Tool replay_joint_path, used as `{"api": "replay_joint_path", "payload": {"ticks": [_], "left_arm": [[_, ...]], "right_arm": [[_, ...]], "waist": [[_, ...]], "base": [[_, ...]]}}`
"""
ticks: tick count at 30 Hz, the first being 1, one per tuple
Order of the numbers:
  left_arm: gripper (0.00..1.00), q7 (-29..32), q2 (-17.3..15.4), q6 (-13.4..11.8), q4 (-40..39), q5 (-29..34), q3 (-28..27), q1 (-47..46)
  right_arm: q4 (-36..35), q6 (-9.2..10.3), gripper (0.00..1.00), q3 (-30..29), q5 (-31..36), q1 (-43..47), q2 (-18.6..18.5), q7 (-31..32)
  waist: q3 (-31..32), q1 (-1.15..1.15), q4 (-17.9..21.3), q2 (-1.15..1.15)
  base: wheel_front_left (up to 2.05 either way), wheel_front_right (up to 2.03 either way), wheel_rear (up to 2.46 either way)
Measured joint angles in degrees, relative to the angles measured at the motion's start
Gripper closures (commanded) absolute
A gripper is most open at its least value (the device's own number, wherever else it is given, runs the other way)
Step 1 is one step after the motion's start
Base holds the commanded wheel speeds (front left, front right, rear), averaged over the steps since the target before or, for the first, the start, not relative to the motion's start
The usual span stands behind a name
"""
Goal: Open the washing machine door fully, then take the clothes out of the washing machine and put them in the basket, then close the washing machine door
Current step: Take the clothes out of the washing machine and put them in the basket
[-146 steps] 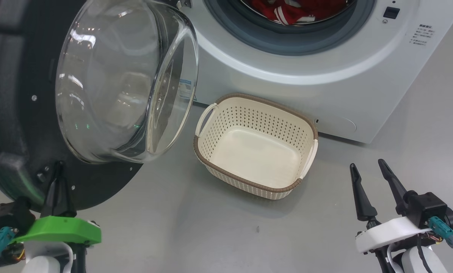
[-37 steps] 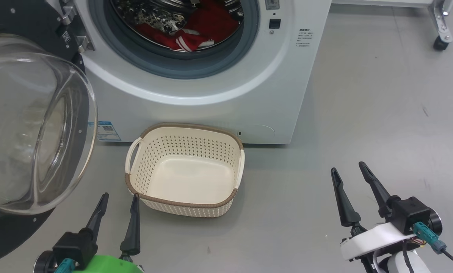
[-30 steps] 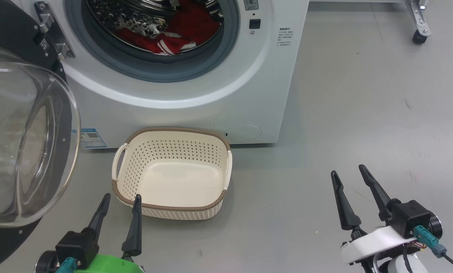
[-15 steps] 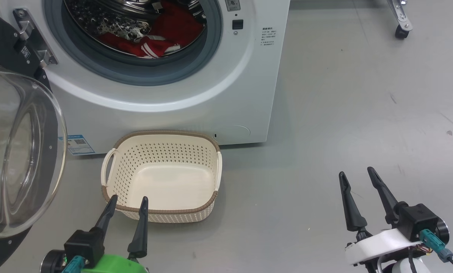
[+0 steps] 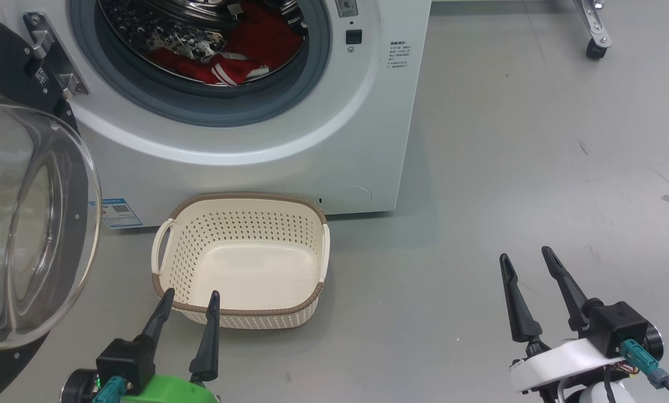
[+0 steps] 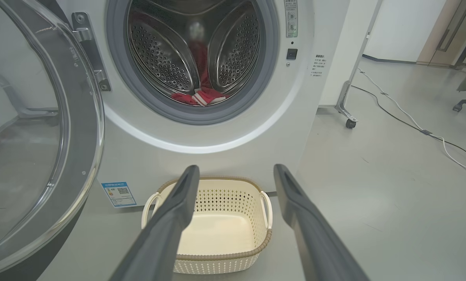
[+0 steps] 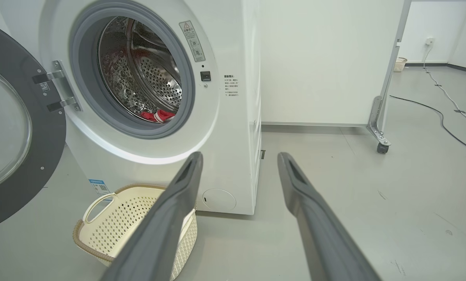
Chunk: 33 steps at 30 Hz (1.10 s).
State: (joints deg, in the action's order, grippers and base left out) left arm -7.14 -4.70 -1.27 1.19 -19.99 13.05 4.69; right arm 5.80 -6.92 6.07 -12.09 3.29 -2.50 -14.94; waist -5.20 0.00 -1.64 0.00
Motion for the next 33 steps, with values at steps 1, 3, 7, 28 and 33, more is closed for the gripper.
{"api": "replay_joint_path", "payload": {"ticks": [1,3,7,28,33], "left_arm": [[0.0,0.0,0.0,-0.03,0.0,0.0,0.01,0.0],[0.0,0.01,0.01,-0.03,-0.12,0.0,0.15,0.0],[0.0,-0.01,0.01,-0.12,-0.4,0.01,0.25,-0.01],[0.0,-0.07,0.0,-0.52,-0.75,0.78,0.44,-0.02],[0.0,-0.07,0.0,-0.53,-1.01,0.78,0.52,-0.02]], "right_arm": [[-0.11,0.0,0.0,0.0,-0.02,0.08,0.0,0.0],[-0.36,0.01,0.0,-0.03,-0.11,0.46,0.01,0.0],[-0.44,0.01,0.0,0.03,-0.9,0.69,0.03,0.0],[-0.51,0.02,0.0,0.34,-1.09,0.85,0.08,0.0],[-0.59,0.1,0.0,0.37,-1.2,0.92,0.08,0.0]], "waist": [[0.01,0.0,-0.04,0.0],[-0.05,0.0,-0.14,0.0],[-0.09,0.0,-0.29,0.0],[0.41,0.0,-0.35,0.0],[0.18,0.0,-0.29,0.0]], "base": [[0.0,0.0,0.0],[0.0,0.0,0.0],[0.05,-0.05,0.0],[0.56,-0.56,0.0],[1.09,-1.09,0.0]]}}
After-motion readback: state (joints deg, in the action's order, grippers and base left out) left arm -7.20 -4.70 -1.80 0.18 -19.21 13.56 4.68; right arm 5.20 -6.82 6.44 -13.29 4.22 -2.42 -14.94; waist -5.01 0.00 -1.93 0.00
